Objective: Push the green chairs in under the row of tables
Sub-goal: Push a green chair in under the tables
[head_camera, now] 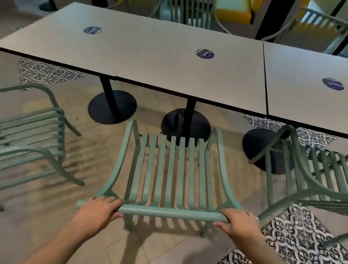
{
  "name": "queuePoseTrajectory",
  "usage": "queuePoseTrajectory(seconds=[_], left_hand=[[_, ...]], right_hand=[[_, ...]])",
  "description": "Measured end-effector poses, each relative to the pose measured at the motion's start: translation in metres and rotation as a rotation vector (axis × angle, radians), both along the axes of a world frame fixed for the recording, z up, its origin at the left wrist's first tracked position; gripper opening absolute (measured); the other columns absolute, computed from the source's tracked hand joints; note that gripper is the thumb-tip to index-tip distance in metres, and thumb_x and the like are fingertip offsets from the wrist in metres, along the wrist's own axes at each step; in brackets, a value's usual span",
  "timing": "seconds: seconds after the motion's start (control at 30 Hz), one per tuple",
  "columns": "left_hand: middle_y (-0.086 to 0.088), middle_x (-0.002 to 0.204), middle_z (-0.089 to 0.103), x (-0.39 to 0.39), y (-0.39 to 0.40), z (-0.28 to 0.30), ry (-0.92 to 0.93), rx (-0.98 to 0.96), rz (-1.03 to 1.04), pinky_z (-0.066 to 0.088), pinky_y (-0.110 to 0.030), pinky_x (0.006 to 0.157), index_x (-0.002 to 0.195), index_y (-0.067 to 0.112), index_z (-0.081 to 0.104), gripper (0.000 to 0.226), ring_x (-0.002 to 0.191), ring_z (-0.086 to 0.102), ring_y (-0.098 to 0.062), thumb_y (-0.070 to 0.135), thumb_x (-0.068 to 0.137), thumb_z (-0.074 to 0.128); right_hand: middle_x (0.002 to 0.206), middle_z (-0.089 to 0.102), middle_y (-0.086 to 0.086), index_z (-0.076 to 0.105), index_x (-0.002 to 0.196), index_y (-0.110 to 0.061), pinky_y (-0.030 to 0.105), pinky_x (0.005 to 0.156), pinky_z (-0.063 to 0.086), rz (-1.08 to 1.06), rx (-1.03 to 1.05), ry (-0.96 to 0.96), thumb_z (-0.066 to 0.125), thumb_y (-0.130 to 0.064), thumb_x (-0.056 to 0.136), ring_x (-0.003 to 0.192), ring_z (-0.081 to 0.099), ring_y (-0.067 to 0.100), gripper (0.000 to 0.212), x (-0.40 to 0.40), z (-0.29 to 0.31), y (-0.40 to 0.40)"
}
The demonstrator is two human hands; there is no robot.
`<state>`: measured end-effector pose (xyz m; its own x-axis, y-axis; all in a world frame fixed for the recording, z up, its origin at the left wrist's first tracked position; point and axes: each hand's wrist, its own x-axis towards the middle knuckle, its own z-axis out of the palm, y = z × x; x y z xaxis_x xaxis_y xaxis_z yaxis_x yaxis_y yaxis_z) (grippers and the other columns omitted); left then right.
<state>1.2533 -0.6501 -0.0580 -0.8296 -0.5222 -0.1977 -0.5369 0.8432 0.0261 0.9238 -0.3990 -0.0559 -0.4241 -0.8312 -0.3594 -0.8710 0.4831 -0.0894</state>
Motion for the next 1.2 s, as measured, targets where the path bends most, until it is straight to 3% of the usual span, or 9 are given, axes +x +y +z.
queuePoseTrajectory(seconds=[0.17, 0.23, 0.3, 0.4, 0.5, 0.63, 0.8, 0.9, 1.2], left_hand=[[0.012, 0.111, 0.061, 0.017, -0.02, 0.015, -0.043, 0.096, -0.035, 0.047, -0.032, 0.08, 0.122, 0.037, 0.052, 0.099, 0.101, 0.06, -0.013, 0.085, 0.063, -0.012], [0.011, 0.112, 0.06, 0.024, -0.031, 0.02, -0.099, 0.127, -0.017, 0.046, -0.031, 0.079, 0.119, 0.036, 0.052, 0.091, 0.102, 0.059, -0.013, 0.083, 0.067, -0.006], [0.011, 0.114, 0.06, 0.027, -0.043, 0.019, -0.159, 0.128, -0.021, 0.045, -0.033, 0.081, 0.117, 0.034, 0.051, 0.063, 0.105, 0.059, -0.014, 0.073, 0.084, 0.015], [0.012, 0.11, 0.06, 0.033, -0.059, 0.015, -0.125, 0.089, -0.042, 0.046, -0.035, 0.079, 0.113, 0.034, 0.051, 0.046, 0.103, 0.059, -0.013, 0.068, 0.089, 0.032], [0.016, 0.085, 0.06, 0.046, -0.073, -0.005, 0.032, -0.03, -0.145, 0.047, -0.029, 0.063, 0.098, 0.037, 0.057, 0.042, 0.081, 0.063, -0.008, 0.069, 0.087, 0.032], [0.02, 0.066, 0.053, 0.052, -0.079, -0.018, 0.143, -0.029, -0.241, 0.029, -0.018, 0.053, 0.084, 0.038, 0.046, 0.035, 0.061, 0.057, 0.0, 0.065, 0.092, 0.025], [0.018, 0.067, 0.053, 0.044, -0.092, -0.021, 0.158, -0.044, -0.274, 0.026, -0.023, 0.049, 0.078, 0.035, 0.043, 0.037, 0.06, 0.055, -0.001, 0.068, 0.091, 0.03], [0.02, 0.069, 0.055, 0.03, -0.109, -0.023, 0.153, -0.025, -0.259, 0.029, -0.023, 0.049, 0.08, 0.036, 0.044, 0.037, 0.063, 0.056, -0.001, 0.069, 0.091, 0.031], [0.023, 0.07, 0.054, -0.023, -0.146, -0.009, 0.066, 0.053, -0.244, 0.028, -0.02, 0.049, 0.086, 0.038, 0.043, 0.037, 0.064, 0.058, 0.003, 0.07, 0.092, 0.025]], right_hand=[[0.109, 0.062, -0.013, 0.056, 0.114, -0.035, 0.032, 0.08, 0.027, -0.024, -0.08, 0.006, 0.038, -0.067, 0.086, 0.106, 0.054, 0.009, 0.046, 0.036, 0.0, 0.001], [0.108, 0.062, -0.015, 0.056, 0.113, -0.036, 0.031, 0.084, 0.029, -0.049, -0.11, -0.036, 0.035, -0.069, 0.086, 0.105, 0.054, 0.008, 0.048, 0.052, 0.001, -0.003], [0.105, 0.062, -0.015, 0.056, 0.112, -0.036, 0.032, 0.085, 0.031, -0.059, -0.148, -0.04, 0.017, -0.081, 0.075, 0.103, 0.055, 0.008, 0.07, 0.063, -0.003, -0.009], [0.085, 0.065, -0.017, 0.066, 0.097, -0.036, 0.032, 0.07, 0.037, -0.079, -0.325, 0.084, 0.009, -0.082, 0.075, 0.082, 0.062, 0.008, 0.076, 0.07, -0.019, -0.015], [0.077, 0.063, -0.018, 0.068, 0.089, -0.034, 0.029, 0.064, 0.046, -0.065, -0.397, 0.185, 0.031, -0.074, 0.081, 0.07, 0.061, 0.008, 0.055, 0.08, -0.031, -0.016], [0.076, 0.063, -0.018, 0.067, 0.089, -0.033, 0.029, 0.063, 0.047, -0.055, -0.46, 0.227, 0.024, -0.068, 0.088, 0.069, 0.063, 0.011, 0.056, 0.086, -0.037, -0.024], [0.076, 0.064, -0.018, 0.059, 0.093, -0.035, 0.027, 0.065, 0.035, -0.031, -0.493, 0.242, 0.029, -0.068, 0.085, 0.068, 0.064, 0.011, 0.045, 0.074, -0.038, -0.033], [0.075, 0.063, -0.019, 0.065, 0.086, -0.036, 0.025, 0.057, 0.039, -0.045, -0.477, 0.234, 0.016, -0.069, 0.089, 0.067, 0.062, 0.008, 0.059, 0.064, -0.033, -0.046], [0.069, 0.058, -0.021, 0.063, 0.078, -0.039, 0.02, 0.059, 0.029, -0.089, -0.477, 0.205, 0.011, -0.071, 0.088, 0.063, 0.057, 0.002, 0.062, 0.025, -0.019, -0.078]])
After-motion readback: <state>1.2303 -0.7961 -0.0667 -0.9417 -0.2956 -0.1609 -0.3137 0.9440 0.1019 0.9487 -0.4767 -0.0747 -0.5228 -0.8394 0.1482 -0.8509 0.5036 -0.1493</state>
